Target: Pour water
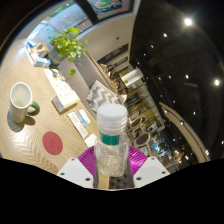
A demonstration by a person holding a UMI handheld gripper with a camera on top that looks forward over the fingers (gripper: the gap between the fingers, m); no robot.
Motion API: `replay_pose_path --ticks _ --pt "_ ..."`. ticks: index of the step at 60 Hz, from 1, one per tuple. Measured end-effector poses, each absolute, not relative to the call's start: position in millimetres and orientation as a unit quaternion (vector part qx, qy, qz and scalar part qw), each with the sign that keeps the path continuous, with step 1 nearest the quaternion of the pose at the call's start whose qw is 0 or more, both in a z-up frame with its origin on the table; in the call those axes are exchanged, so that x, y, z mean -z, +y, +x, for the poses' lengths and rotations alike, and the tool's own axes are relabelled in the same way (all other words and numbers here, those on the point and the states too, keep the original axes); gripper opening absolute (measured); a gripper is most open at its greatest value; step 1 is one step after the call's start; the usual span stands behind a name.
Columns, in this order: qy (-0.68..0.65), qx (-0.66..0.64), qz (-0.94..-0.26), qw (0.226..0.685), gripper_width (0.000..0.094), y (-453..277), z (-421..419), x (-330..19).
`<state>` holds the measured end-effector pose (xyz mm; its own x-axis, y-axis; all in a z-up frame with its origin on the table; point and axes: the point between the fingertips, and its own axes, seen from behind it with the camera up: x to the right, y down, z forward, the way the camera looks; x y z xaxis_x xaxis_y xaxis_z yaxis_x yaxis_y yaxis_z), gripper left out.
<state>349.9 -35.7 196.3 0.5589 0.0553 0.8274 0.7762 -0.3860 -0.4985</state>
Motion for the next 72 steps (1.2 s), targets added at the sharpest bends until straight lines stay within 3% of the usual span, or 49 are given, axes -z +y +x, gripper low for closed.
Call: replay_pose_path --ticks 9,20,30,39,46,62,72 --pt "-0.415 0.494 -0.648 0.405 0.0394 -22 277 -203" --pt "-0.535 0.580 -0.542 0.289 0.0394 -13 234 -172" --pt "-0.585 0.604 -0.484 0.242 0.0393 -7 208 -159" --pt "-0.609 0.603 -0.462 0.228 0.0392 -1 197 -154" --pt "-0.585 0.564 -0.519 0.264 0.0394 0 199 -160" --pt "-0.404 0.342 -0.729 0.435 0.0403 -5 212 -191" --pt "-0.277 0.160 -0.810 0.491 0.0403 2 222 -167"
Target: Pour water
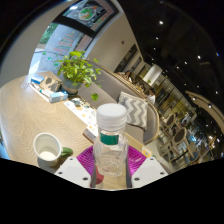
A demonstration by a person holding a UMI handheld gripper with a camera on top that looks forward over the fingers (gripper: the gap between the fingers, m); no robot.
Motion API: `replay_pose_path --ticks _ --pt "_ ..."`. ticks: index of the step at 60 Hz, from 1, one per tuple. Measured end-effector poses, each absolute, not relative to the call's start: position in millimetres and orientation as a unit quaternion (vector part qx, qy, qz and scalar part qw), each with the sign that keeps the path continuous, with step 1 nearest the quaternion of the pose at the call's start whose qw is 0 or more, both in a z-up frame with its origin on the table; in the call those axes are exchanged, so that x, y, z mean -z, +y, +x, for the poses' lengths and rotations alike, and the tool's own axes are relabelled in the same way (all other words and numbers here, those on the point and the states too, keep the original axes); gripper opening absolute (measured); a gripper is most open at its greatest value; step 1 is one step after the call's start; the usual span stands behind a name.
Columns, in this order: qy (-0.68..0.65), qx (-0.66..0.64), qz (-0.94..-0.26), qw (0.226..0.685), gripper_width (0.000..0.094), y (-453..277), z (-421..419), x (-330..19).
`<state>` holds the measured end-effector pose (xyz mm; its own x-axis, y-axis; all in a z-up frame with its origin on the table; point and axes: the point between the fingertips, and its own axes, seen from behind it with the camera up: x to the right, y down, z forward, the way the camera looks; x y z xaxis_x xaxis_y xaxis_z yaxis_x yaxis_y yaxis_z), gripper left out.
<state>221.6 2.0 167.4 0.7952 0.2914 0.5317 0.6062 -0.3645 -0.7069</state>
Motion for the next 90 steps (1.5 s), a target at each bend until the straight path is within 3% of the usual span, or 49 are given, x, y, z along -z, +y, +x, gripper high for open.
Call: replay_pose_path --ticks 17,30,36,44,47,49,52,53,55,61,73,79,90 --pt "-0.148 -0.006 -0.859 0.490 0.0401 18 241 -75" --pt "-0.106 -0.061 -0.869 0.480 0.0410 12 248 -32" --pt "-0.109 -0.061 -0.859 0.497 0.0423 10 248 -33" --pt "-0.089 -0.070 -0.854 0.507 0.0505 10 248 -32" --pt "-0.086 -0.066 -0.865 0.491 0.0542 9 249 -26" --pt "-0.087 -0.063 -0.874 0.475 0.0619 5 250 -20" --pt "-0.089 -0.064 -0.884 0.455 0.0839 -3 248 -16" --pt "-0.088 -0.065 -0.885 0.452 0.0873 -5 249 -15" --pt "-0.090 -0.065 -0.891 0.441 0.0834 -13 249 -17" --pt "-0.092 -0.045 -0.900 0.424 0.0860 -40 252 -33" --pt "-0.078 -0.001 -0.915 0.396 0.0855 -122 254 -106" --pt "-0.059 0.002 -0.915 0.399 0.0856 -169 241 -144" --pt "-0.041 0.015 -0.911 0.409 0.0852 -240 221 -181"
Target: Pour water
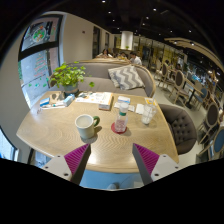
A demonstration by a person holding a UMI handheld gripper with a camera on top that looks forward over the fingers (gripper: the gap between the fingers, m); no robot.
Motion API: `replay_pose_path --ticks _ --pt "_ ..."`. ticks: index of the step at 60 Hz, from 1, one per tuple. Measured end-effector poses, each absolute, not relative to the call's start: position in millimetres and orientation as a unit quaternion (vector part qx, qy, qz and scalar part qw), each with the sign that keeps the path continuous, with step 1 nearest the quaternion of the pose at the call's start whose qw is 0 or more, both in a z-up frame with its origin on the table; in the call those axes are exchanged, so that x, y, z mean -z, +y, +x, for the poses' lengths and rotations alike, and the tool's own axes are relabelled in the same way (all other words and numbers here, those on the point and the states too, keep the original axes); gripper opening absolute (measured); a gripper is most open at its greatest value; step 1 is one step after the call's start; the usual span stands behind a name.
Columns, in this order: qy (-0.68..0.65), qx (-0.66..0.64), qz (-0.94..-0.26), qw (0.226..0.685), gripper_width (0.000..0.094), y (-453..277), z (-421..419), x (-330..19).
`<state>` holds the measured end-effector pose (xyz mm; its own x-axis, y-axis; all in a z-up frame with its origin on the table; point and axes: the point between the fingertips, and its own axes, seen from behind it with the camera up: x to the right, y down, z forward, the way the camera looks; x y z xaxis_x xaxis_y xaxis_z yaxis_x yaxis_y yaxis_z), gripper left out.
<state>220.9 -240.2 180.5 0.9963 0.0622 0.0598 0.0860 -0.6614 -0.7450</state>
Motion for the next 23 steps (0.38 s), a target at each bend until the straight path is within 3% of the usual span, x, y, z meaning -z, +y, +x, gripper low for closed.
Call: replay_pose_path --ticks 23 --pt "-0.029 0.013 -0.908 0.417 0.0852 -289 200 -196"
